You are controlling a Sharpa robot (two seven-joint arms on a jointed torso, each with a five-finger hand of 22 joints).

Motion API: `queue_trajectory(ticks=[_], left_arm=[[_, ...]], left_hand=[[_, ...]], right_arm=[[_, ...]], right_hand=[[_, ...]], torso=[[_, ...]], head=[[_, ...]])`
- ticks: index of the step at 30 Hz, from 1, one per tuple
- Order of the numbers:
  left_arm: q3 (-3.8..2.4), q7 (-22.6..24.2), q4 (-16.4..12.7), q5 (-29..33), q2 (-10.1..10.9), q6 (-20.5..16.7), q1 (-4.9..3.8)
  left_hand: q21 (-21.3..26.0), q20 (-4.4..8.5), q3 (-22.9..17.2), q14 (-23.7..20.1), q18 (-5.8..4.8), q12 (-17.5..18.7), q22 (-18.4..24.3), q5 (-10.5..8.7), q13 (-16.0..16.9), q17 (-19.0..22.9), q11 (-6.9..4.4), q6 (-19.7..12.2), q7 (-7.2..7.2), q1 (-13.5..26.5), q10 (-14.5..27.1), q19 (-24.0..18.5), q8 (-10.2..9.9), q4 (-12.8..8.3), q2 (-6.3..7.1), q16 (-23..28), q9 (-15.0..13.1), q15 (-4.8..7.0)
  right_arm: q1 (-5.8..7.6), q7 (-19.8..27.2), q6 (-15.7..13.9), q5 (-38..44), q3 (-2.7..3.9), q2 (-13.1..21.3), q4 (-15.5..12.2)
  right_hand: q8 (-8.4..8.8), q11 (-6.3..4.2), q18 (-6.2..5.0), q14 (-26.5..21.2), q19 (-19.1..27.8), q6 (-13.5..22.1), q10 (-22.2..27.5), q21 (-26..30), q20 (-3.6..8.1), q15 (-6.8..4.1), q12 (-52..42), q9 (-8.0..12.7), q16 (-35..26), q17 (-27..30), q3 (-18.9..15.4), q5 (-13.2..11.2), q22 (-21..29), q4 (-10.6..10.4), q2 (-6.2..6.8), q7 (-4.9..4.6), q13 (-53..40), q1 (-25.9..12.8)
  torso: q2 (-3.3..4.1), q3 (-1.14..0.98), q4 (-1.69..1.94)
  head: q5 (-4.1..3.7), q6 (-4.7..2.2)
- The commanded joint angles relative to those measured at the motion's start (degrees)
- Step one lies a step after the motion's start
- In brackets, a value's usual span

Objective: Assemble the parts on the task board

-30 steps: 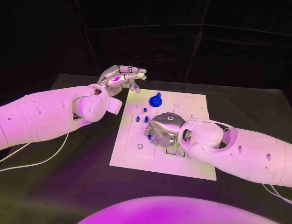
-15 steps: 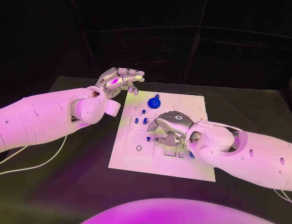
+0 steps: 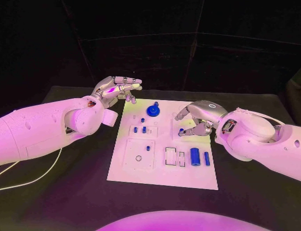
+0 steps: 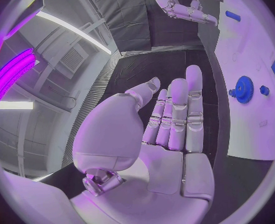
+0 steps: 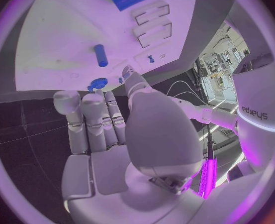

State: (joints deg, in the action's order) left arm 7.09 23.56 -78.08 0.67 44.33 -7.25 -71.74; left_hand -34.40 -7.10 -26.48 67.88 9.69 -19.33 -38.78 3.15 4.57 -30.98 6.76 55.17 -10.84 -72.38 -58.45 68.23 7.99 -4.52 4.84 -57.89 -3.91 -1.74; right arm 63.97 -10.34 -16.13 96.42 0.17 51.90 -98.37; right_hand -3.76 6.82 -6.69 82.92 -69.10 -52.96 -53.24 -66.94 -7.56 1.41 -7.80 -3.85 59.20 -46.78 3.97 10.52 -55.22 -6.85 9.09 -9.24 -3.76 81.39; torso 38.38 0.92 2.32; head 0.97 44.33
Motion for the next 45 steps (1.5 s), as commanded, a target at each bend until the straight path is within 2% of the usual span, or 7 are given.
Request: queue_trajectory(ticks=[1,13,18,24,30,39,45], left_arm=[[-0.04,0.1,-0.1,0.2,-0.1,0.8,-0.10],[0.00,0.0,0.0,0.2,-0.2,0.9,-0.10],[0.01,0.0,0.1,0.2,-0.2,0.9,-0.10],[0.02,0.0,0.1,0.2,-0.3,0.9,-0.10],[0.02,0.0,0.1,0.2,-0.3,0.9,-0.10],[0.03,-0.1,0.2,0.2,-0.3,0.9,-0.10],[0.04,-0.2,0.2,0.2,-0.3,1.0,-0.10]], left_hand=[[0.4,-0.18,0.3,-0.2,0.74,-0.3,0.0,-0.17,-0.1,0.0,0.02,0.0,-0.30,-0.1,0.4,-0.3,0.2,0.1,-0.04,0.2,0.1,0.01],[0.4,-0.18,0.3,-0.2,0.74,-0.3,0.0,-0.17,-0.1,0.0,0.02,0.0,-0.30,-0.1,0.4,-0.3,0.2,0.1,-0.04,0.2,0.1,0.01],[0.4,-0.18,0.3,-0.2,0.74,-0.3,0.0,-0.17,-0.1,0.0,0.02,0.0,-0.30,-0.1,0.4,-0.3,0.2,0.1,-0.04,0.2,0.1,0.01],[0.4,-0.18,0.3,-0.2,0.74,-0.3,0.0,-0.17,-0.1,0.0,0.02,0.0,-0.30,-0.1,0.4,-0.3,0.2,0.1,-0.04,0.2,0.1,0.01],[0.4,-0.18,0.3,-0.2,0.74,-0.3,0.0,-0.17,-0.1,0.0,0.02,0.0,-0.30,-0.1,0.4,-0.3,0.2,0.1,-0.04,0.2,0.1,0.01],[0.4,-0.18,0.3,-0.2,0.74,-0.3,0.0,-0.17,-0.1,0.0,0.02,0.0,-0.30,-0.1,0.4,-0.3,0.2,0.1,-0.04,0.2,0.1,0.01],[0.4,-0.20,0.3,-0.3,0.75,-0.5,0.1,-0.16,-0.1,0.1,0.03,-0.1,-0.31,-0.2,0.4,-0.3,0.3,0.0,-0.08,0.2,0.1,0.00]], right_arm=[[0.36,-3.1,4.1,0.5,0.03,0.3,0.6],[0.64,-2.9,11.9,2.9,0.02,-1.5,2.7],[0.63,-2.2,13.3,3.0,-0.01,-2.7,3.3],[0.61,-1.4,13.8,3.0,-0.03,-3.9,4.4],[0.58,-1.1,13.9,3.1,-0.04,-4.4,4.9],[0.54,-1.9,12.4,4.8,-0.05,-5.0,5.6],[0.46,-2.1,9.7,5.8,-0.05,-5.2,5.5]], right_hand=[[0.13,-0.01,-0.89,-0.3,0.5,0.5,0.5,0.3,-0.03,0.14,-0.5,0.0,-0.3,0.3,-1.4,0.1,0.3,-1.2,-0.15,0.24,0.0,1.3],[-0.18,-1.03,-0.80,-0.1,-0.3,-1.1,-3.1,0.2,0.59,-0.63,-3.6,-0.1,-0.3,0.7,-1.4,-0.6,0.0,-1.3,-2.53,1.94,-0.1,4.4],[-0.41,-1.61,-0.40,0.3,-1.6,-2.7,-5.8,-1.1,1.04,-1.15,-4.2,-0.2,0.4,-0.1,-0.8,-0.9,-1.8,-0.9,-3.90,1.96,0.1,5.0],[-0.52,-2.13,0.20,1.0,-3.4,-5.0,-9.0,-3.2,1.52,-1.64,-3.3,-0.2,2.5,-2.5,1.6,-3.2,-4.7,-0.7,-5.66,1.32,0.3,6.2],[-0.89,-2.57,0.87,1.8,-5.4,-7.6,-12.3,-5.8,1.88,-2.02,-2.1,-0.2,5.4,-5.8,5.0,-5.2,-8.2,-0.5,-6.63,1.53,0.2,7.5],[-1.16,-3.05,1.45,2.1,-6.9,-10.3,-15.5,-8.1,2.27,-2.38,-0.3,-0.3,7.8,-8.3,10.3,-6.9,-11.3,0.7,-6.94,1.73,0.1,8.6],[-1.02,-3.17,1.69,2.1,-7.3,-11.6,-17.3,-9.2,2.37,-2.46,1.0,-0.2,8.8,-9.2,14.1,-7.2,-12.7,1.8,-6.28,1.75,0.1,7.8]], torso=[[0.12,-0.04,0.18],[0.15,-0.04,0.12],[0.11,-0.05,0.14],[0.11,-0.08,0.22],[0.13,-0.06,0.16],[0.11,-0.07,0.11],[0.08,-0.04,0.14]], head=[[-0.24,-0.13],[-0.28,-0.03],[-0.38,0.08],[-0.31,0.15],[-0.27,0.27],[-0.37,0.42],[-0.47,0.47]])
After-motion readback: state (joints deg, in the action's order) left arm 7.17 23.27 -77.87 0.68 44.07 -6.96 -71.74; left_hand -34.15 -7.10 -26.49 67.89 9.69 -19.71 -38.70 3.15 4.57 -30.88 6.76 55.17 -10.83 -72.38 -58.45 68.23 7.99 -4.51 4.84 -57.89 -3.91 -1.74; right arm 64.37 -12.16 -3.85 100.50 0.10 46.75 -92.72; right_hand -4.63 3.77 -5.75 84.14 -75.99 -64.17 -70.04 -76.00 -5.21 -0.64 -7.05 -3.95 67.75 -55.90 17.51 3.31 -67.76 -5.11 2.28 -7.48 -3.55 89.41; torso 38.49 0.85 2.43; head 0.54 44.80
